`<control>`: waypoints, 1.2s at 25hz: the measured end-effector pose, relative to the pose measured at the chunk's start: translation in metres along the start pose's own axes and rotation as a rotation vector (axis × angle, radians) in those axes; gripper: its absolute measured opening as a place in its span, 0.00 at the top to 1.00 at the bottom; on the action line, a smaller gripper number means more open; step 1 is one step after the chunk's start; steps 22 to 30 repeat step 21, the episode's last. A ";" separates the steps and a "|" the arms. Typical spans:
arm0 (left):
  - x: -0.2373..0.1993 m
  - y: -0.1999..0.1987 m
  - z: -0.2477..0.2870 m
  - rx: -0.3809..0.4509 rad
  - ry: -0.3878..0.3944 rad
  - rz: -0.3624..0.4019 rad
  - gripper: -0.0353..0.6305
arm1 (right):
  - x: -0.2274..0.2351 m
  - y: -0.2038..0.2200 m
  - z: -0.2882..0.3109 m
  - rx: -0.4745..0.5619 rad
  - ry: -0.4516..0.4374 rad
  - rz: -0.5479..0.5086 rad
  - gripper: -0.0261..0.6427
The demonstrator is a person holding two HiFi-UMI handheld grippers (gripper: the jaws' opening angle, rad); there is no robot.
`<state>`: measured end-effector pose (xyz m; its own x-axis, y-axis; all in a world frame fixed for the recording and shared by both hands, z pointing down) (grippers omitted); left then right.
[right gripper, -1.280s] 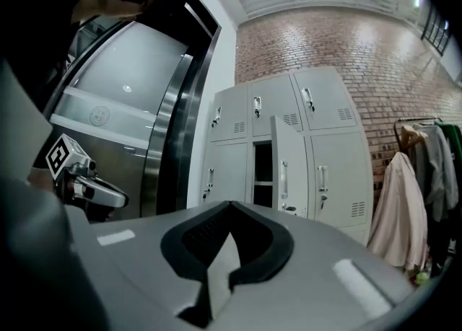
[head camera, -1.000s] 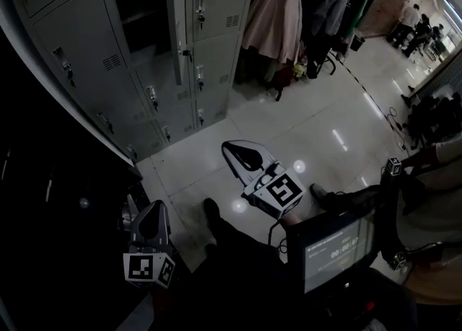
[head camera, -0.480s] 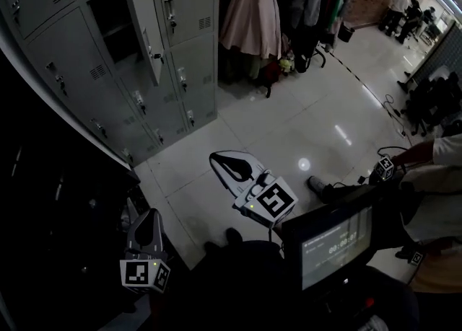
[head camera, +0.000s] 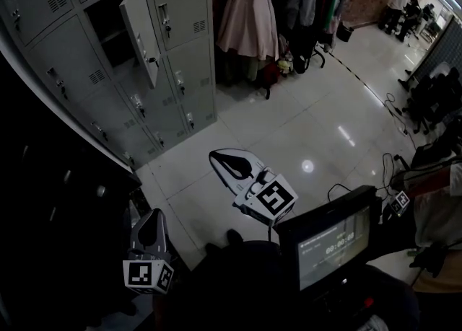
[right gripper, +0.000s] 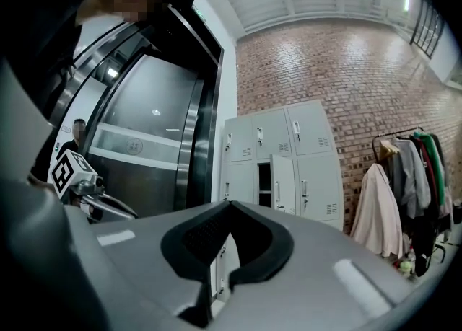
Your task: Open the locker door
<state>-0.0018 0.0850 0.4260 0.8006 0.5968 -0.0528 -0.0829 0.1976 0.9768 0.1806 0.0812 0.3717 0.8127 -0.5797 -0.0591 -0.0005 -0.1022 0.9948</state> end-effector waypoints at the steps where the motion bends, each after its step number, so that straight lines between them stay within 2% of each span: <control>1: -0.001 0.000 0.000 0.001 -0.003 0.000 0.92 | 0.000 -0.001 0.000 0.001 -0.003 0.000 0.96; 30: -0.003 -0.004 -0.003 0.010 -0.022 -0.006 0.92 | -0.005 -0.008 0.009 0.015 -0.045 -0.013 0.96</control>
Point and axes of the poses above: the fingertips, and each gripper's own axes: z forward along the fingers, x to its right, y out of its underside, the point moved 2 cm from there along -z, backward along the fingers, and after that the axes turned 15 degrees about -y, right-handed, at the moved point
